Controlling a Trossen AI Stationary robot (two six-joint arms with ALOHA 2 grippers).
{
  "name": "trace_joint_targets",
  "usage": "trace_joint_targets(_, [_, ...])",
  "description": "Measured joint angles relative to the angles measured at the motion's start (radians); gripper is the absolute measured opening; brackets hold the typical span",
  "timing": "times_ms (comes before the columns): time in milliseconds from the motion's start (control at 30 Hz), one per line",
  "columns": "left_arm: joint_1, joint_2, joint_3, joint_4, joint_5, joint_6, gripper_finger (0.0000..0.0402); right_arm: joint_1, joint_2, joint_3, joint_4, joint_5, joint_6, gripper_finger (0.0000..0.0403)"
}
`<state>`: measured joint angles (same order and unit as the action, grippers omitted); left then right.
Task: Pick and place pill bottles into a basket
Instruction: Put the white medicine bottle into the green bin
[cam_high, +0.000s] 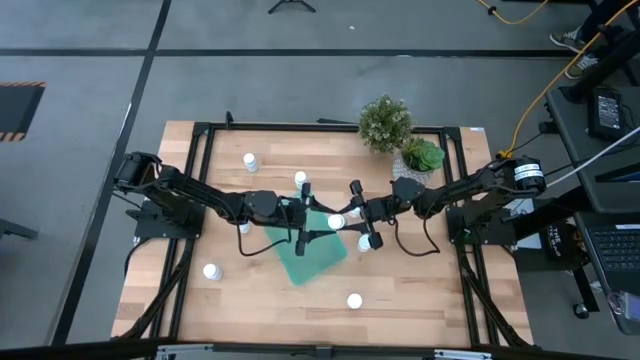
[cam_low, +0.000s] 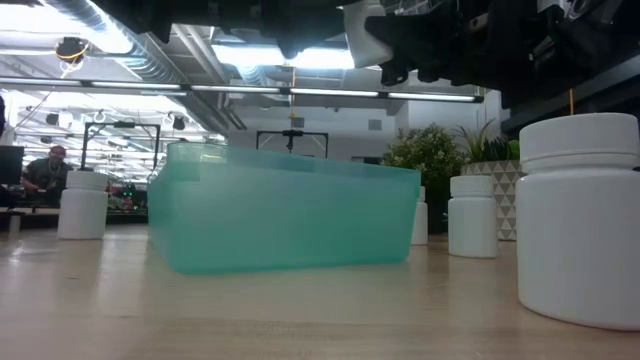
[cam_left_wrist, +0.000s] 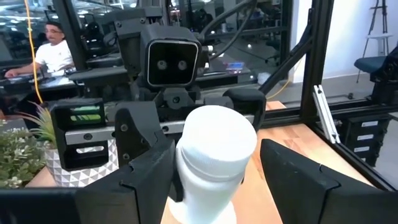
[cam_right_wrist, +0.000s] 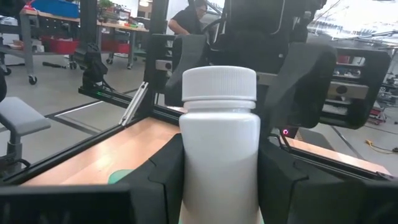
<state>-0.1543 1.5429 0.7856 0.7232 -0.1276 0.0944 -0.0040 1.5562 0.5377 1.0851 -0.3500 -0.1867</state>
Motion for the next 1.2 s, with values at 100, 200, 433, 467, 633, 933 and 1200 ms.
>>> trace_joint_targets(100, [0.000, 0.000, 0.000, 0.007, 0.000, 0.013, 0.0233, 0.000, 0.000, 0.000, 0.002, 0.001, 0.000, 0.0143])
trace_joint_targets(200, [0.000, 0.000, 0.000, 0.014, -0.001, 0.014, 0.0231, 0.000, 0.000, 0.000, 0.002, 0.014, -0.001, 0.0143])
trace_joint_targets(433, [0.006, 0.005, 0.001, 0.015, -0.004, 0.019, 0.0188, 0.000, 0.001, -0.002, 0.001, 0.023, 0.001, 0.0143])
trace_joint_targets(467, [0.007, 0.005, 0.001, 0.016, -0.003, 0.020, 0.0182, 0.000, 0.001, -0.001, 0.002, 0.023, 0.002, 0.0143])
trace_joint_targets(633, [0.012, 0.003, 0.001, 0.015, -0.002, 0.028, 0.0160, -0.001, 0.001, 0.006, 0.001, 0.021, 0.009, 0.0143])
trace_joint_targets(933, [0.011, 0.003, 0.001, 0.010, -0.004, 0.063, 0.0151, -0.001, 0.001, 0.007, -0.004, 0.021, 0.045, 0.0149])
trace_joint_targets(1200, [0.004, -0.040, 0.001, -0.030, -0.003, 0.122, 0.0149, -0.001, 0.002, 0.015, 0.003, 0.034, 0.079, 0.0250])
